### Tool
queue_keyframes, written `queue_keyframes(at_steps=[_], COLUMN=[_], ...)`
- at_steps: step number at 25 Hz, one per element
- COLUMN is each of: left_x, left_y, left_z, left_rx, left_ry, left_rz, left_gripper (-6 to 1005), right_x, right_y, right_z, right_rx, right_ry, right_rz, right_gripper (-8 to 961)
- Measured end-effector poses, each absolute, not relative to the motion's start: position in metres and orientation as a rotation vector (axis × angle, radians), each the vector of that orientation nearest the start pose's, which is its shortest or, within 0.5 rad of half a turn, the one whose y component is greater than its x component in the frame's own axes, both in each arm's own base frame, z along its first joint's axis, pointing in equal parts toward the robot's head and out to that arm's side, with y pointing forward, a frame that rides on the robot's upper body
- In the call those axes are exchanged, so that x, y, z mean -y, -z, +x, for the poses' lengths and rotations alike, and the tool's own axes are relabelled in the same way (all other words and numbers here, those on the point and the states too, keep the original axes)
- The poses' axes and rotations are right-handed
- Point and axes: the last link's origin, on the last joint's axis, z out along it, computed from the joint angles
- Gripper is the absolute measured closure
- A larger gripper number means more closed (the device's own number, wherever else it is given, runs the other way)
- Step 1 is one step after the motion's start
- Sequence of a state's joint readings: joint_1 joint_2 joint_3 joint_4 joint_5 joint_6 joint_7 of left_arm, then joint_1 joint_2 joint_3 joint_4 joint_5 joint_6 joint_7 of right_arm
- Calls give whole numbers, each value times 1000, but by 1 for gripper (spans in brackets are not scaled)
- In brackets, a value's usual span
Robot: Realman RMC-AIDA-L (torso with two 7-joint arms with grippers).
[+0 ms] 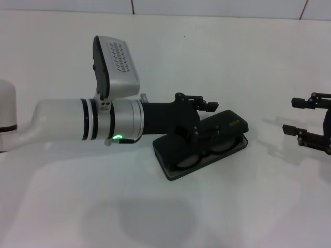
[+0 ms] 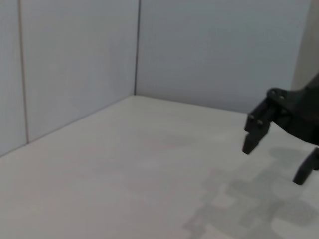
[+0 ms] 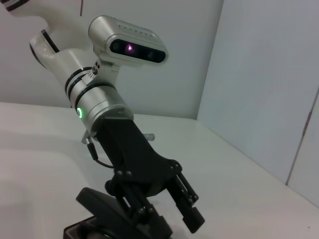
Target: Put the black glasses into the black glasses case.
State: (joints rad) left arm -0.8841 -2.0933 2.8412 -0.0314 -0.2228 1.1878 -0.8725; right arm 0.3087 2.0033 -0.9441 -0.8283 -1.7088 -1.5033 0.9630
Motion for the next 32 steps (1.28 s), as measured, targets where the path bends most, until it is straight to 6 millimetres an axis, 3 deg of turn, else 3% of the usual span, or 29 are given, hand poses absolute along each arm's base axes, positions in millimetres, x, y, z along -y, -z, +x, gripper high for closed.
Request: queue_keyframes(at_steps=[16, 19, 24, 25, 28, 32], left_x=[-346, -345, -339, -337, -330, -323], left_y=[118, 115, 94, 78, 54, 36], left_z=[-207, -203, -191, -191, -198, -213], left_rx=[302, 295, 248, 234, 220, 216], left_ry=[603, 664, 898, 1003, 1125, 1209], left_rz=[-2852, -2846, -2832, -2809, -2766, -2645], left_gripper=[437, 436, 435, 435, 434, 332], right_x=[-303, -300, -289, -288, -291, -299], right_y=[-38, -37, -38, -38, -34, -23], right_z=[290, 286, 265, 260, 243, 231], right_rx=[15, 28, 89, 100, 115, 105], right_ry=[-535, -574, -787, -842, -1009, -1078], right_rz=[-2611, -2623, -2673, -2676, -2670, -2704], right_gripper=[362, 360, 357, 356, 354, 351])
